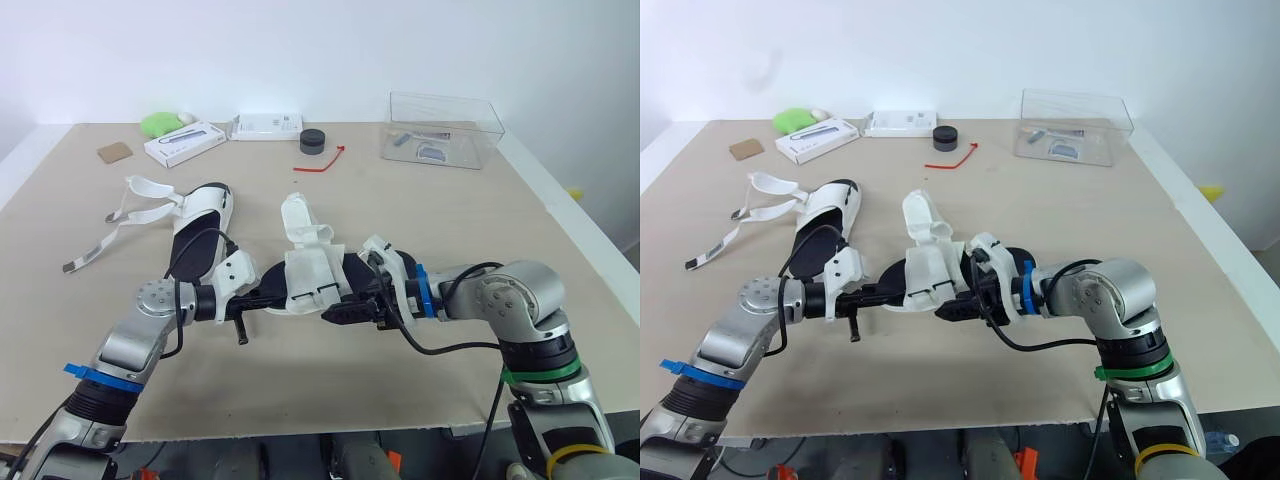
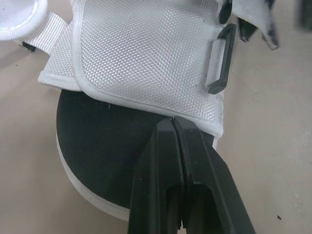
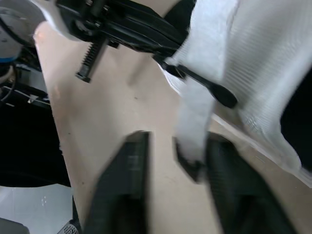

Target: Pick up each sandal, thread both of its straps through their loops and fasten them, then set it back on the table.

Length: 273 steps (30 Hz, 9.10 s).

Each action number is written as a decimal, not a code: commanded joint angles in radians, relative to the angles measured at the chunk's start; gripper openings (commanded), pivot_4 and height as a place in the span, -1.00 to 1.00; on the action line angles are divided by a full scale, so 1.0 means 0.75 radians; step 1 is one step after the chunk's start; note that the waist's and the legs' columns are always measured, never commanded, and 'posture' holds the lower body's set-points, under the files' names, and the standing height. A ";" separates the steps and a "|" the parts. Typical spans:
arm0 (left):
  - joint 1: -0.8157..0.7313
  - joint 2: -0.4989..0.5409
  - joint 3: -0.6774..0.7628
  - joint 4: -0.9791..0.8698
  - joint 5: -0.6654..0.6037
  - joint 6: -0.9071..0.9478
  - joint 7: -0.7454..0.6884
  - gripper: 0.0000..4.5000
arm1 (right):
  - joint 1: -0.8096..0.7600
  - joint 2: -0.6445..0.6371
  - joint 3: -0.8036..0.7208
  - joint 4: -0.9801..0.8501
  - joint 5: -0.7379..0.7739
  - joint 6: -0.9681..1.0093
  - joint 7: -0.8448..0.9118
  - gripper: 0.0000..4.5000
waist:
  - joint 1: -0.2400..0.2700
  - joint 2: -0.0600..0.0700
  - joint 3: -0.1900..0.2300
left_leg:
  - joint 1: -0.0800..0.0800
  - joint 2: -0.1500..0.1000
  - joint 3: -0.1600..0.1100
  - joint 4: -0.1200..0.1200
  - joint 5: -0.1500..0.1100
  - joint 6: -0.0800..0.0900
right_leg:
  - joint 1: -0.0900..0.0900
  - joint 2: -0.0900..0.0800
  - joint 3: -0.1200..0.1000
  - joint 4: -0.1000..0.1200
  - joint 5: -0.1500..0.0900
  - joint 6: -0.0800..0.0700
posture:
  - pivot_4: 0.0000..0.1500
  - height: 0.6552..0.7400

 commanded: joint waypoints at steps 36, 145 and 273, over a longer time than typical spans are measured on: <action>-0.006 -0.019 -0.043 0.040 0.028 -0.022 0.008 -1.00 | 0.006 -0.346 0.087 -0.278 0.542 0.166 0.092 -0.98 | 0.002 0.000 0.000 | 0.000 -0.001 -0.001 0.000 0.000 0.000 | 0.001 -0.001 -0.001 -0.001 0.000 0.001 | 1.00 1.00; -0.024 -0.036 -0.047 0.066 0.023 -0.016 0.008 -1.00 | -0.001 -0.258 0.526 0.547 -1.437 -3.388 0.270 -0.04 | 0.029 -0.001 0.000 | 0.024 -0.002 0.019 -0.003 -0.001 0.001 | 0.014 -0.001 0.021 -0.001 -0.003 -0.002 | 1.00 1.00; 0.020 -0.014 -0.061 0.019 0.058 -0.080 -0.010 -1.00 | -1.075 0.413 -0.248 1.826 -0.496 -0.611 0.377 0.97 | 0.020 0.002 0.001 | 0.012 -0.007 0.013 -0.022 -0.006 0.003 | 0.003 -0.018 0.004 -0.008 -0.003 -0.007 | 1.00 1.00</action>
